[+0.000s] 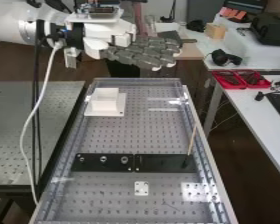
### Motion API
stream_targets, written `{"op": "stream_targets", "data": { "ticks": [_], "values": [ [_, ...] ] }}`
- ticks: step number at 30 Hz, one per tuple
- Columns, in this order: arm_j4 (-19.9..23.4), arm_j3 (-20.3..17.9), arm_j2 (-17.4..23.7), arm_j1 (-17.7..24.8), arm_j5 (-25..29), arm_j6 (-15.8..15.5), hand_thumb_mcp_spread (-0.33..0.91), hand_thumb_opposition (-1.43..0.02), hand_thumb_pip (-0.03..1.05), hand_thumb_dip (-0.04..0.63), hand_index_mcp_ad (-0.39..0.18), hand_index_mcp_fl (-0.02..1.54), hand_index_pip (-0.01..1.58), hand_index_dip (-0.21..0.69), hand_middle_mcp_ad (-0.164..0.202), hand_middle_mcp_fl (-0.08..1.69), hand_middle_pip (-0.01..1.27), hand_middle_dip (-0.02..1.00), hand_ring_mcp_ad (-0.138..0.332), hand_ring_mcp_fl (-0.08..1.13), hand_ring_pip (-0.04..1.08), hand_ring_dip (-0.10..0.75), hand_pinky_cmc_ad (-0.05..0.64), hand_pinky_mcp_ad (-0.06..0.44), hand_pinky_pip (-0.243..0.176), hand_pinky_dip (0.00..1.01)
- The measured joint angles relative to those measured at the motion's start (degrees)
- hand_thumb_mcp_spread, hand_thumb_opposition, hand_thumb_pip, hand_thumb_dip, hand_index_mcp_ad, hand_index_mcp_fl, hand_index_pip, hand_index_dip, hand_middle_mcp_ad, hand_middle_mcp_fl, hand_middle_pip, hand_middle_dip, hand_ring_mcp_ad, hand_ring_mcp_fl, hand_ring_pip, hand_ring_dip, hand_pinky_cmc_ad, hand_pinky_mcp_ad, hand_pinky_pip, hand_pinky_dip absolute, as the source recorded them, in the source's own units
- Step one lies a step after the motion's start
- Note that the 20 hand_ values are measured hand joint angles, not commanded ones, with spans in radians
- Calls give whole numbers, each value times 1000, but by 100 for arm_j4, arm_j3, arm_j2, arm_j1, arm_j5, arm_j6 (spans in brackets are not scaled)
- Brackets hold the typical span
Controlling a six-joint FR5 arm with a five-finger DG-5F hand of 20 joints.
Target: Grab the pcb board and place it in the clear container
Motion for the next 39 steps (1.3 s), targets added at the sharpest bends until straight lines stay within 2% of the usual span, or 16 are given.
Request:
{"op": "stream_targets", "data": {
  "ticks": [2,3,6,7,9,10,11,12,14,18,19,23,25,28,34,39],
  "values": [
    [89,-67,-58,-6,65,4,-3,-9,0,7,37,17,5,16,65,-19,19,26,176,12,9,-12,63,119,-9,19],
    [145,-104,-89,-10,92,8,0,-24,10,2,33,17,2,16,65,-19,19,26,176,12,9,-12,59,101,-9,19],
    [382,-243,-228,-43,147,87,126,-344,255,9,24,17,2,16,63,-23,72,26,183,17,10,-12,75,101,-16,82],
    [409,-262,-282,-61,150,161,159,-428,257,9,24,17,24,30,61,-21,87,26,183,16,24,-16,87,103,-23,138],
    [422,-278,-374,-86,161,281,166,-504,244,9,24,21,37,37,61,-24,101,26,183,17,40,-16,117,103,-45,216],
    [437,-297,-445,-101,177,336,180,-553,248,9,24,16,37,70,61,-21,106,24,183,17,38,-16,133,101,-65,244],
    [440,-300,-453,-102,179,341,192,-590,250,9,24,21,51,93,68,-24,108,24,183,16,61,-16,162,119,-72,293],
    [507,-350,-523,-118,205,373,202,-607,250,9,23,23,56,108,70,-23,117,24,180,16,63,-16,188,122,-75,323],
    [642,-431,-568,-131,247,376,230,-648,302,10,23,23,52,126,66,-24,124,28,178,16,59,-16,202,124,-94,354],
    [1057,-652,-601,-154,350,297,258,-695,351,14,-3,19,70,147,70,-23,136,24,190,16,61,-17,218,126,-105,429],
    [1211,-726,-602,-163,370,263,278,-714,405,30,-21,38,72,152,70,-19,140,24,194,16,58,-17,220,131,-110,433],
    [1798,-996,-613,-200,418,134,344,-754,485,80,-56,51,105,154,66,-19,141,33,197,9,58,-17,227,140,-115,445],
    [2099,-1138,-649,-226,434,49,361,-771,531,110,-68,54,188,154,65,-19,141,45,197,12,59,-17,239,138,-119,443],
    [2344,-1233,-742,-256,444,-16,372,-775,607,152,-91,68,436,148,66,-19,141,63,197,12,58,-17,237,138,-120,442],
    [2568,-1289,-954,-308,436,-94,401,-820,691,220,-105,73,948,106,70,-19,138,77,197,9,51,-17,239,138,-117,421],
    [2661,-1262,-1133,-335,437,-176,398,-848,716,239,-113,70,1237,101,66,-19,141,93,197,-2,63,-14,239,138,-117,372]
  ]
}}
